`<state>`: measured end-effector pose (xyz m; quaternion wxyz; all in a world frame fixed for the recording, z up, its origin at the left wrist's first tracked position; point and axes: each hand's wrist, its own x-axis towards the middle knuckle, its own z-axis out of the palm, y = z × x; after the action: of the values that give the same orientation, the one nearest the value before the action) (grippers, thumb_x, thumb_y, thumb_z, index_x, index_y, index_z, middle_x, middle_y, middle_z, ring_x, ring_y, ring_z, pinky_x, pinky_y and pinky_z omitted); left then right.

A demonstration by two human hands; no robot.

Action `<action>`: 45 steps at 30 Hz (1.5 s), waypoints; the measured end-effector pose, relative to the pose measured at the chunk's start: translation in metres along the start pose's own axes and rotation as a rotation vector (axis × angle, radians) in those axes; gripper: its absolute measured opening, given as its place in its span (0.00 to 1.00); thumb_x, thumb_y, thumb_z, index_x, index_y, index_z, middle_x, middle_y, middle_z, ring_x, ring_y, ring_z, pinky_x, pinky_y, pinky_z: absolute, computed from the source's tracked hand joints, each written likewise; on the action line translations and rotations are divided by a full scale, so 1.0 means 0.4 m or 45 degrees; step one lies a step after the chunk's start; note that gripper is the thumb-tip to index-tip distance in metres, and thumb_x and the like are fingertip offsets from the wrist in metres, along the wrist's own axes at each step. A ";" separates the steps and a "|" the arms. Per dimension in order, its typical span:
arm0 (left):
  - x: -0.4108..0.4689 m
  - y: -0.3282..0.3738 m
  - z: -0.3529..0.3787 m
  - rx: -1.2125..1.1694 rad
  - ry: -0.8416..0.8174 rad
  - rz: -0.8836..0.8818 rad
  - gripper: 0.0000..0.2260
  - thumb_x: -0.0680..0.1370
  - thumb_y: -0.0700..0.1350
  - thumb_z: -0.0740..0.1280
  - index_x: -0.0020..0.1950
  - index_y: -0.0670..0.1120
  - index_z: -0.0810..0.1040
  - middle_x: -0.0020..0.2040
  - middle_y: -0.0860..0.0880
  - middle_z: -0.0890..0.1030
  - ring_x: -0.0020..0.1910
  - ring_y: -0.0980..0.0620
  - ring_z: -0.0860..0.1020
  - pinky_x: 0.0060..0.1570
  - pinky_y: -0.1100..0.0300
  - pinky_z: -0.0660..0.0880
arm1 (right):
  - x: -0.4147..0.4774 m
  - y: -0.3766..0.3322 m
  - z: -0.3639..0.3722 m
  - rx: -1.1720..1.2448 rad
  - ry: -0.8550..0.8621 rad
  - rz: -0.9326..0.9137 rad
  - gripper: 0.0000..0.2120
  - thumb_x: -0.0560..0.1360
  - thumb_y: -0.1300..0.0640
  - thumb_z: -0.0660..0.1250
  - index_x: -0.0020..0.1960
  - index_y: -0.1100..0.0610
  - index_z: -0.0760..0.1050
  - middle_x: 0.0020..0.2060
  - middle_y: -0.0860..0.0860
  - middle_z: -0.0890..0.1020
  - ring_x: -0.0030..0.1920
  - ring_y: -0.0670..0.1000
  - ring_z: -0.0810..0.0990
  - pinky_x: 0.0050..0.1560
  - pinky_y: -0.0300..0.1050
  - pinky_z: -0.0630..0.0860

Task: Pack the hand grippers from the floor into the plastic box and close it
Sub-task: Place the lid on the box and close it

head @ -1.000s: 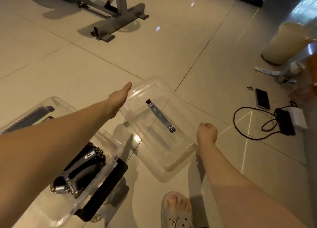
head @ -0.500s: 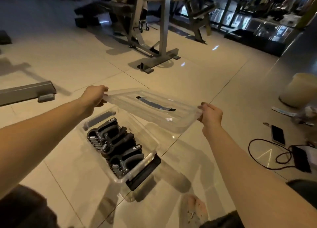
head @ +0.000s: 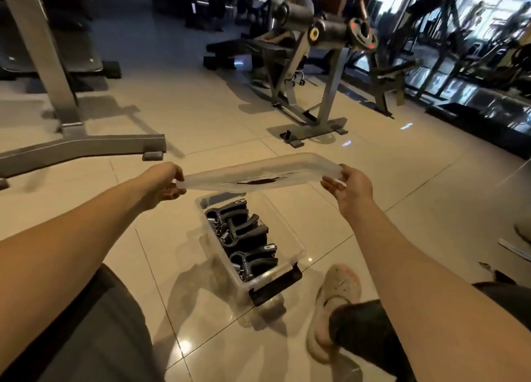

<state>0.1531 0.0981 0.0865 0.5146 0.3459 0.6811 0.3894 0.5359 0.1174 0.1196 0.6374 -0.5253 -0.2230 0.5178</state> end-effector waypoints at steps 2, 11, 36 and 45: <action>-0.009 -0.005 -0.016 -0.044 -0.038 -0.050 0.17 0.77 0.39 0.61 0.66 0.37 0.69 0.55 0.35 0.77 0.46 0.44 0.79 0.41 0.59 0.77 | 0.008 0.000 0.005 0.019 -0.072 0.016 0.09 0.80 0.63 0.62 0.58 0.62 0.76 0.55 0.59 0.76 0.44 0.60 0.81 0.44 0.50 0.82; -0.021 -0.017 0.010 -0.165 0.032 -0.183 0.12 0.79 0.44 0.60 0.59 0.40 0.74 0.58 0.37 0.78 0.46 0.44 0.79 0.39 0.57 0.76 | 0.145 0.044 0.046 -0.263 -0.283 0.005 0.14 0.82 0.50 0.62 0.65 0.55 0.75 0.57 0.54 0.78 0.51 0.55 0.79 0.49 0.49 0.76; -0.185 -0.250 0.303 -0.089 0.776 -0.549 0.16 0.79 0.46 0.71 0.55 0.32 0.78 0.35 0.40 0.79 0.25 0.51 0.71 0.28 0.61 0.68 | 0.481 0.234 0.333 -1.170 -1.019 -0.447 0.18 0.79 0.43 0.65 0.58 0.57 0.79 0.47 0.52 0.82 0.50 0.57 0.80 0.50 0.48 0.76; -0.179 -0.307 0.546 -0.187 0.993 -0.837 0.11 0.78 0.38 0.71 0.53 0.34 0.73 0.40 0.37 0.80 0.25 0.50 0.78 0.23 0.63 0.71 | 0.596 0.371 0.362 -1.691 -1.398 -0.533 0.16 0.80 0.51 0.61 0.54 0.64 0.78 0.51 0.61 0.83 0.52 0.64 0.80 0.45 0.46 0.70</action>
<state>0.3729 0.0176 -0.0281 0.3406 -0.0945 0.8659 0.3540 0.4398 0.3812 -0.0254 0.0856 -0.4127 -0.8433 0.3333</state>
